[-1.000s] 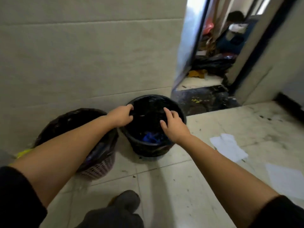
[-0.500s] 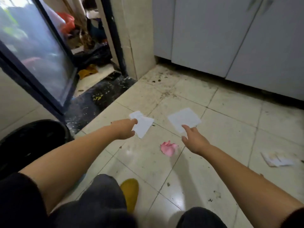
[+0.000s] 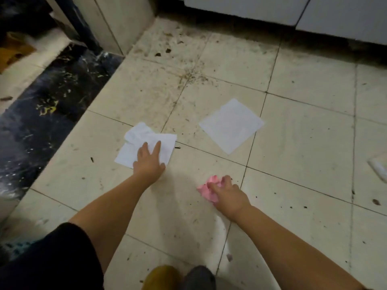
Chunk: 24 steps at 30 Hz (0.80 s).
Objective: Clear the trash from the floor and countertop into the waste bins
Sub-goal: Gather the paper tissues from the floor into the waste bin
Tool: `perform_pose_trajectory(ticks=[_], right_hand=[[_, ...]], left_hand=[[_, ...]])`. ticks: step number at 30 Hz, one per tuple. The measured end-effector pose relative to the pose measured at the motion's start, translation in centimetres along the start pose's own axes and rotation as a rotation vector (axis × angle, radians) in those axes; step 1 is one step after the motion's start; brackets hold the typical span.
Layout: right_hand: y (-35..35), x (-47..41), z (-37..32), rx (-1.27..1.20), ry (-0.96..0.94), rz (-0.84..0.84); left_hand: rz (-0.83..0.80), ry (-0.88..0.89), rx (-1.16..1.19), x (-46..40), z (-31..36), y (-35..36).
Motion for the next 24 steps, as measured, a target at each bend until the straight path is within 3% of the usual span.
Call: perform_pose_trajectory(ticks=[6,11,14,18,24], right_hand=[[-0.8,-0.6,-0.6,0.069,0.02,0.038],[-2.4,1.0,-0.7,-0.188,0.091,0.057],[-4.9,2.6,-2.0,-0.262,0.025,0.168],[-9.0,6.0,-8.3,-0.34,-0.187,0.282],[-13.5,14.5,-22.8,-0.38,-0.558,0.391]], left_hand=[[-0.05,0.158,-0.001,-0.2,0.2,1.7],[-0.082,0.165,0.217,4.8,0.1,3.8],[0.036,0.158,0.378,8.6,1.1,1.6],[0.295,0.142,0.566,14.7,0.2,-6.3],[0.7,0.084,0.534,26.7,-7.9,-18.1]])
Point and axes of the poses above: each hand's wrist, its own x-axis away from the middle knuckle, its own y-axis out of the palm, z = x × y, the point moved 7 cm from there along -x, towards the middle knuckle, and after that the axes turned 6 degrees about y, right-handed, at the moved point
